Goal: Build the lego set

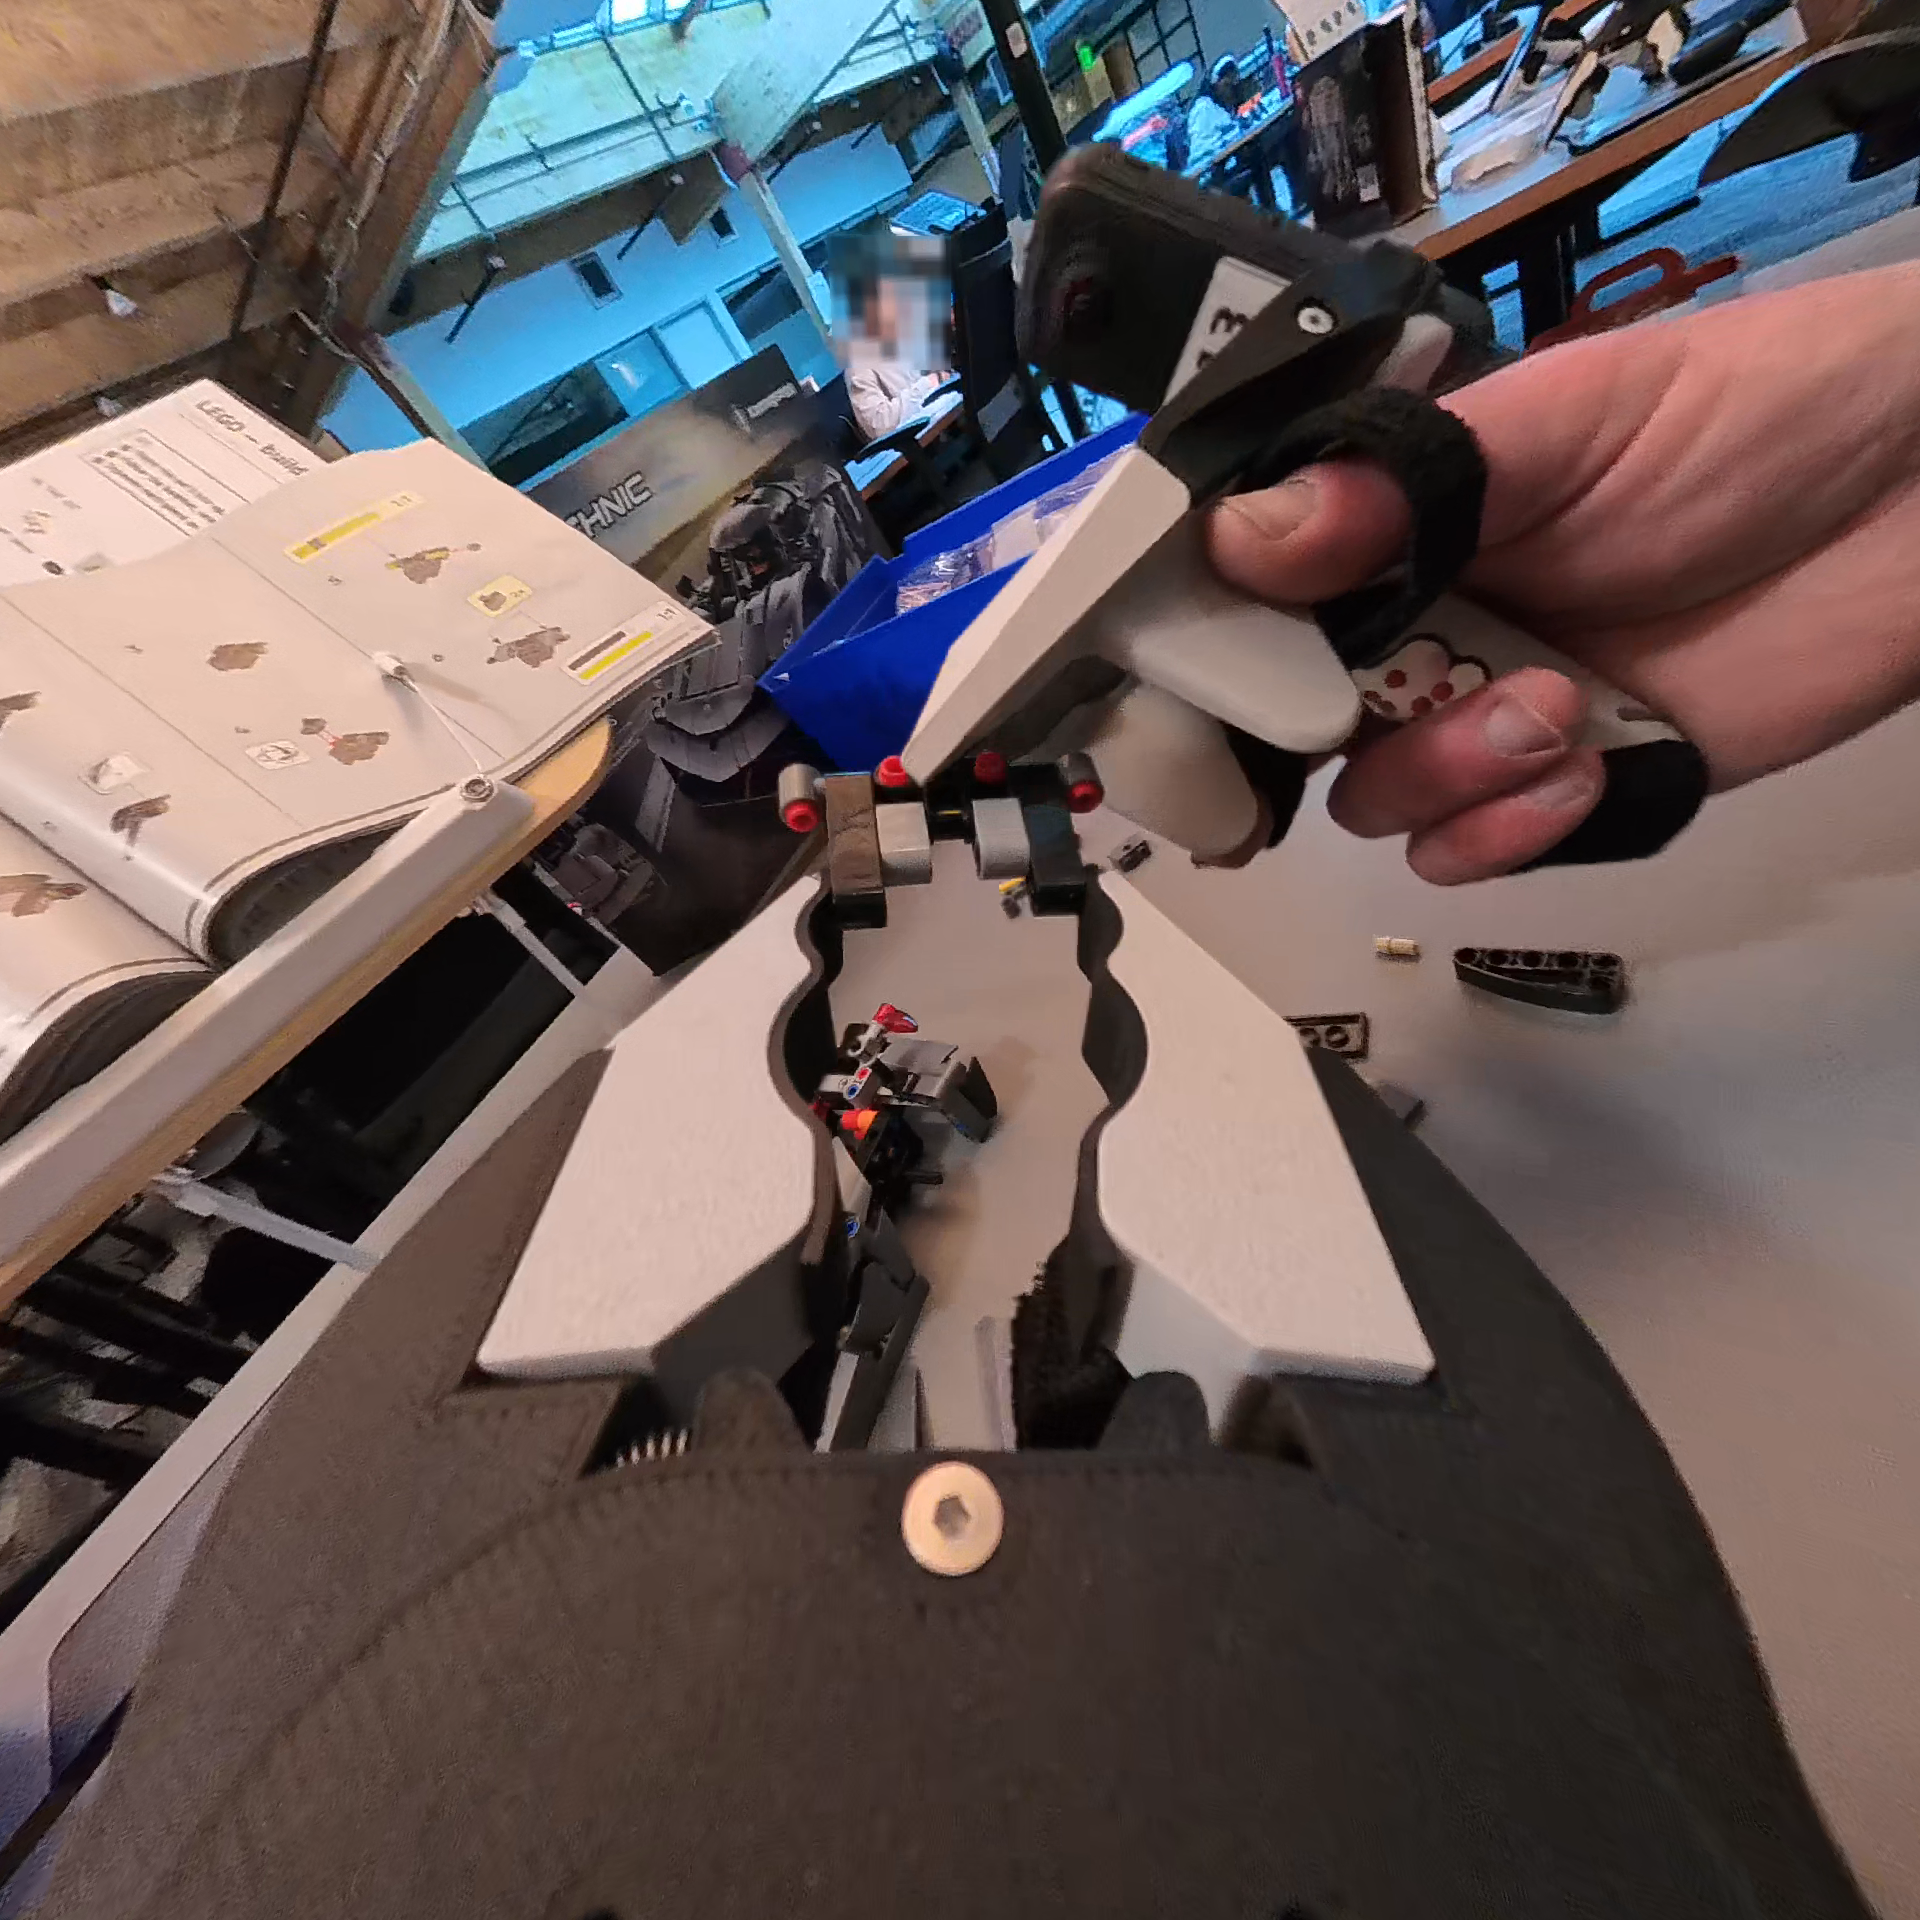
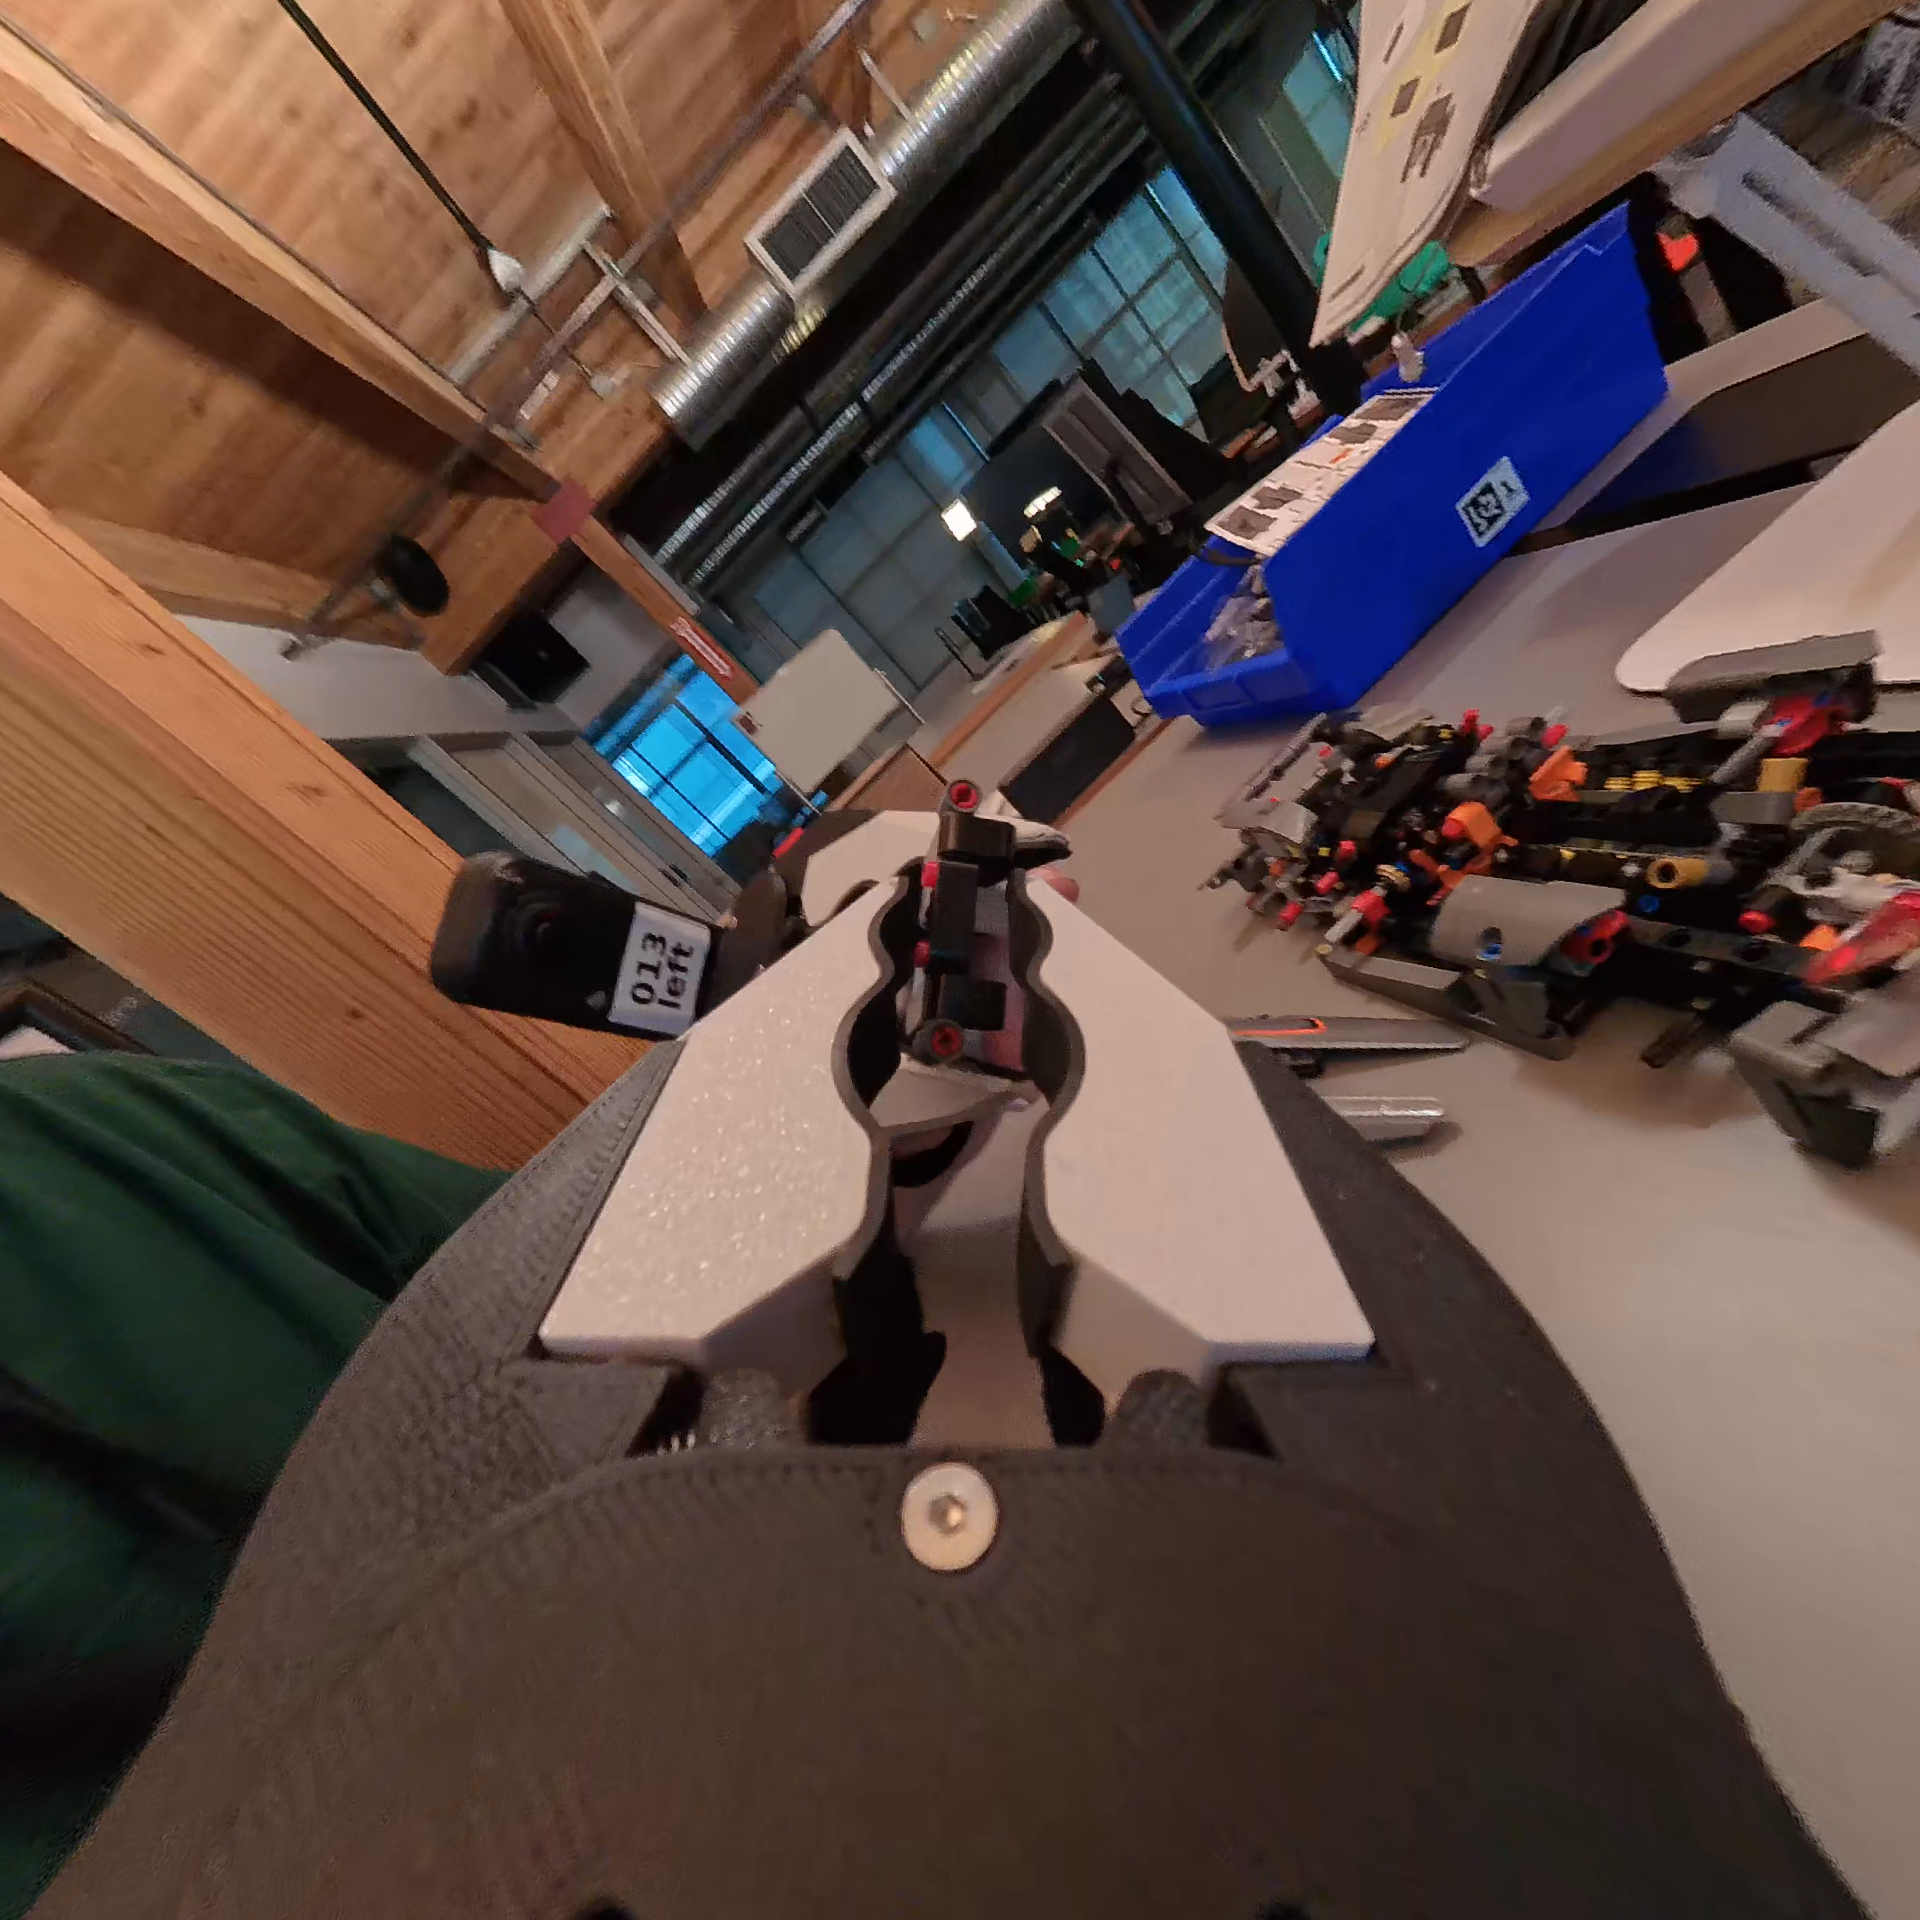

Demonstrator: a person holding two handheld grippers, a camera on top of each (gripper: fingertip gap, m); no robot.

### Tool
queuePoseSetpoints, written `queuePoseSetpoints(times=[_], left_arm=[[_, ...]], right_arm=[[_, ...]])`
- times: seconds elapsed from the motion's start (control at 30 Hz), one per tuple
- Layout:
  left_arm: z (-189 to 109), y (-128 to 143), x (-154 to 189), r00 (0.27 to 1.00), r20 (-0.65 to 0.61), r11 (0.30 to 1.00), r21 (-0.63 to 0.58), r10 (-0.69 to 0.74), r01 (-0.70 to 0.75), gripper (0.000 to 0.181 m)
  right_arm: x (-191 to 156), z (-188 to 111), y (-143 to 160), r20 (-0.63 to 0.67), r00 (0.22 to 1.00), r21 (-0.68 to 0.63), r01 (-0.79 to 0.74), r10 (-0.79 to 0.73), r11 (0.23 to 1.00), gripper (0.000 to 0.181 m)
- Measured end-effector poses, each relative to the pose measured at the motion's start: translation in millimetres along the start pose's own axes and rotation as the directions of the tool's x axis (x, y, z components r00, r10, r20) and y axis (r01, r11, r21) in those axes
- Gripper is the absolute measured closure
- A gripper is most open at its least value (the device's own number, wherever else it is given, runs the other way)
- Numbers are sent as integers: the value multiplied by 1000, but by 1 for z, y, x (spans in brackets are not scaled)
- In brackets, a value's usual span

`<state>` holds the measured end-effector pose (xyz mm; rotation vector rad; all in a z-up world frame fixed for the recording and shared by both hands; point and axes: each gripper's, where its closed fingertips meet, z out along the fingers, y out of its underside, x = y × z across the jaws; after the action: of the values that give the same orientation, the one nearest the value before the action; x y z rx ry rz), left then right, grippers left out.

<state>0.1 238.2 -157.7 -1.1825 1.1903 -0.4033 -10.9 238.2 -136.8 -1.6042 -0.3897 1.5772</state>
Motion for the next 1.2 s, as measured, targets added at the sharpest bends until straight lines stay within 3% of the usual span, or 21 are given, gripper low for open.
queuePoseSetpoints(times=[0.23,0.7,0.8,1.0,1.2], left_arm=[[2,1,9,998,-58,1000,-3,-4,3,137],[-2,-9,0,1000,-8,998,57,-27,27,138],[-3,-7,-1,999,-14,998,49,-48,49,138],[-2,0,-3,998,-23,998,24,-60,61,138],[0,7,-2,996,-38,997,1,-78,78,138]], right_arm=[[0,-5,7,-10,998,-101,63,-64,993,173],[-9,3,3,119,990,-36,-68,72,997,174],[-7,4,2,94,995,-42,-39,43,998,173],[3,-1,-2,4,999,-57,41,-41,998,152],[11,-20,4,-93,977,-142,176,-190,974,149]])
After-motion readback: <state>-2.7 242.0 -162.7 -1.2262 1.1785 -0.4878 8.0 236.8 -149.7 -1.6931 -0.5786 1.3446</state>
